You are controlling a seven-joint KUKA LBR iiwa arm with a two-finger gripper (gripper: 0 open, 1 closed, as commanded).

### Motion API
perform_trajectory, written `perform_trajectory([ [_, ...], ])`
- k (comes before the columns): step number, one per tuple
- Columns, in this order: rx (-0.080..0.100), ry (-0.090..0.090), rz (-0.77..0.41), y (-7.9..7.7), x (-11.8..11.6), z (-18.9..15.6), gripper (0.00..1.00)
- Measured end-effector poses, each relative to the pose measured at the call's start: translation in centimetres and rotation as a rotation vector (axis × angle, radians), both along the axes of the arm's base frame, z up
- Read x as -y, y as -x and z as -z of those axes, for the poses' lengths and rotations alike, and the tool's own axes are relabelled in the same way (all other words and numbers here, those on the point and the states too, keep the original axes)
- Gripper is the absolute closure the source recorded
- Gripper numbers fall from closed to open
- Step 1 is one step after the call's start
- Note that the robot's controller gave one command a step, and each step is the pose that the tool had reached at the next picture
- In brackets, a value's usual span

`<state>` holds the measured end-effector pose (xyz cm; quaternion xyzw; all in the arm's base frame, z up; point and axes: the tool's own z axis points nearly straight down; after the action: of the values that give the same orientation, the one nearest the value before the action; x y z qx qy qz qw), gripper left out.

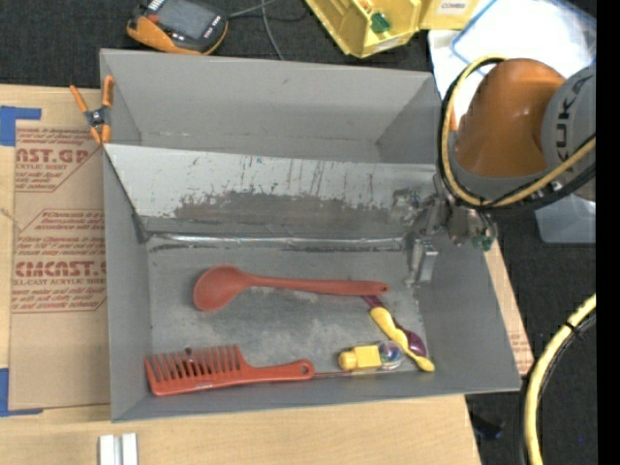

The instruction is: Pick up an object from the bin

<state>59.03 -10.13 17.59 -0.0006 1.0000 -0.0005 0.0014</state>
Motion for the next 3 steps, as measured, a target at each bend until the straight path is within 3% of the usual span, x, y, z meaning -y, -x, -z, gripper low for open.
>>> perform_trajectory([
  [1,0.001,0.0,-0.12,-0.4,-6.0,10.6,0.0],
  [2,0.015,0.001,0.042,0.0,-10.5,4.3,0.0],
  [3,0.001,0.0,0.02,-0.1,-9.4,7.6,0.0],
])
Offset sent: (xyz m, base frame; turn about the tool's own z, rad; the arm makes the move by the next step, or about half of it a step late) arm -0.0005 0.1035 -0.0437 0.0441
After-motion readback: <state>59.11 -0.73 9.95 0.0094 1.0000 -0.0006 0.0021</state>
